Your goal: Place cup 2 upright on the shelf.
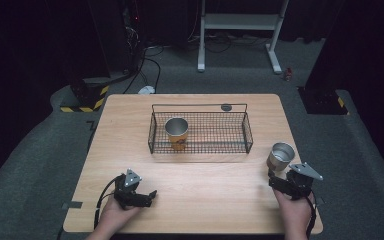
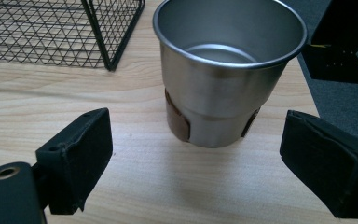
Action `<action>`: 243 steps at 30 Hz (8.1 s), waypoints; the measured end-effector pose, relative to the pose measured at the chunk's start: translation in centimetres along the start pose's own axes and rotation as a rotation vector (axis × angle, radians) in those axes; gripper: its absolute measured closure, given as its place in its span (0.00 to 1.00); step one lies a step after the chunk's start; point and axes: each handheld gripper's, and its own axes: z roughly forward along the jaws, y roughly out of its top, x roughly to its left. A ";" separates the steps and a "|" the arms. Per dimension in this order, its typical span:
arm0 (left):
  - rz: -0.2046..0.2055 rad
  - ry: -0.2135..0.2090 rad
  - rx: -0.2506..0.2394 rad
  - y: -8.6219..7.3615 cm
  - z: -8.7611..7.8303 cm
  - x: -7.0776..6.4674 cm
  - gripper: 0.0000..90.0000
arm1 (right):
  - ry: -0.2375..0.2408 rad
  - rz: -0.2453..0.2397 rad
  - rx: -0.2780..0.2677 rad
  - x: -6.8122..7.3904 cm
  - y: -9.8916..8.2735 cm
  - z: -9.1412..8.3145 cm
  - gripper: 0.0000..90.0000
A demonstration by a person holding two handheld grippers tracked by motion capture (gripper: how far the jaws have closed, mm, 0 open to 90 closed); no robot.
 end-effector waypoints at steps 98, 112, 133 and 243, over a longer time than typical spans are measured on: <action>0.008 -0.004 -0.003 -0.2 -0.1 -0.1 0.00 | 0.073 -0.033 -0.127 3.1 1.9 0.9 0.20; 0.013 -0.008 0.001 0.0 0.0 0.0 0.00 | 0.128 -0.075 -0.149 5.9 1.6 0.3 0.20; 0.010 -0.011 -0.001 0.1 0.1 0.0 0.00 | 0.225 -0.156 -0.164 10.6 1.4 -0.4 0.20; 0.009 -0.007 0.000 -0.1 -0.1 -0.1 0.00 | 0.223 -0.123 -0.195 13.4 12.5 3.7 0.20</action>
